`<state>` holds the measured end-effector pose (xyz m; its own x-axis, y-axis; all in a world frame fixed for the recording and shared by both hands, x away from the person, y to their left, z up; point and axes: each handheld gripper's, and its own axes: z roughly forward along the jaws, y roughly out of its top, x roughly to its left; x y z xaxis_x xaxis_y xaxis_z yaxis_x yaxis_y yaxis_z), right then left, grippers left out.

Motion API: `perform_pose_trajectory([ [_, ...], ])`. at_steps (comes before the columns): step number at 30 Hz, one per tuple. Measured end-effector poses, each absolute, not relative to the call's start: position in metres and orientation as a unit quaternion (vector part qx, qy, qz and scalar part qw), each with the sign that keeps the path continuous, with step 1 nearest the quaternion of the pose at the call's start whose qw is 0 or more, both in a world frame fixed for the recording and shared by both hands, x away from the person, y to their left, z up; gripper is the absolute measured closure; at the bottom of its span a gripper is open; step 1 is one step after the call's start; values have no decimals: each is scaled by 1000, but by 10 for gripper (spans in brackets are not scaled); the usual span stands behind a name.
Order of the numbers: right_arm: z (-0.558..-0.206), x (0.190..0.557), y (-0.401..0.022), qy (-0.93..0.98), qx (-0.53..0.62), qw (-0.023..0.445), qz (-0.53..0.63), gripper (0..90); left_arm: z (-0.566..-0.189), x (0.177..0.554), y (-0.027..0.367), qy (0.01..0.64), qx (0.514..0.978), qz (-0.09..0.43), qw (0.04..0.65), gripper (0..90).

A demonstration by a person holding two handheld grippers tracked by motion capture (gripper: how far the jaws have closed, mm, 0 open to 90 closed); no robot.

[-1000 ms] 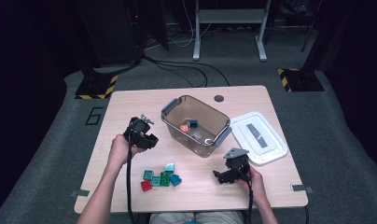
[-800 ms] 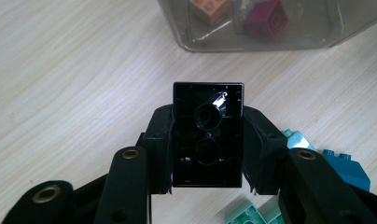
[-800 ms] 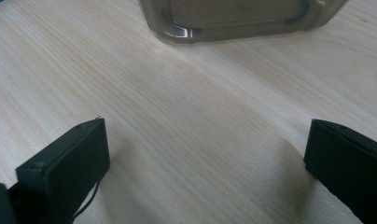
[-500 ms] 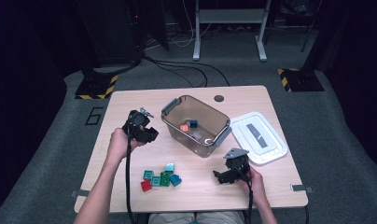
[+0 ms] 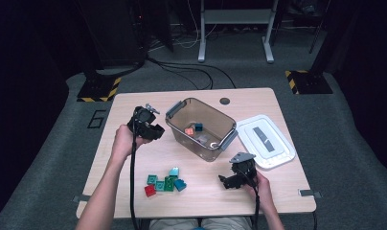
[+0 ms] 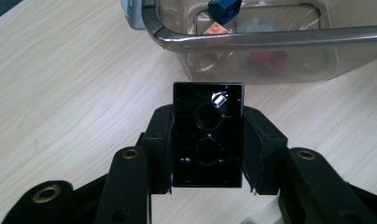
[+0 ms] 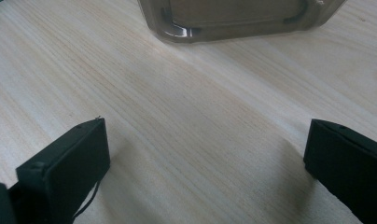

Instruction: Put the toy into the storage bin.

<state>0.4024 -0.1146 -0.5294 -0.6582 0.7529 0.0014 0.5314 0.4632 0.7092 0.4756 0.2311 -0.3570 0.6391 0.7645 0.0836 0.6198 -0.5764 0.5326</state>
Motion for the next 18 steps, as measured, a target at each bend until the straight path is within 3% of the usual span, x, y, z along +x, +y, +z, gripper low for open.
perform_pose_trajectory([
  [18, -529, 403, -115, 841, 381, 158, 350, 0, -329, 487, 216, 385, 875, 172, 238, 590],
])
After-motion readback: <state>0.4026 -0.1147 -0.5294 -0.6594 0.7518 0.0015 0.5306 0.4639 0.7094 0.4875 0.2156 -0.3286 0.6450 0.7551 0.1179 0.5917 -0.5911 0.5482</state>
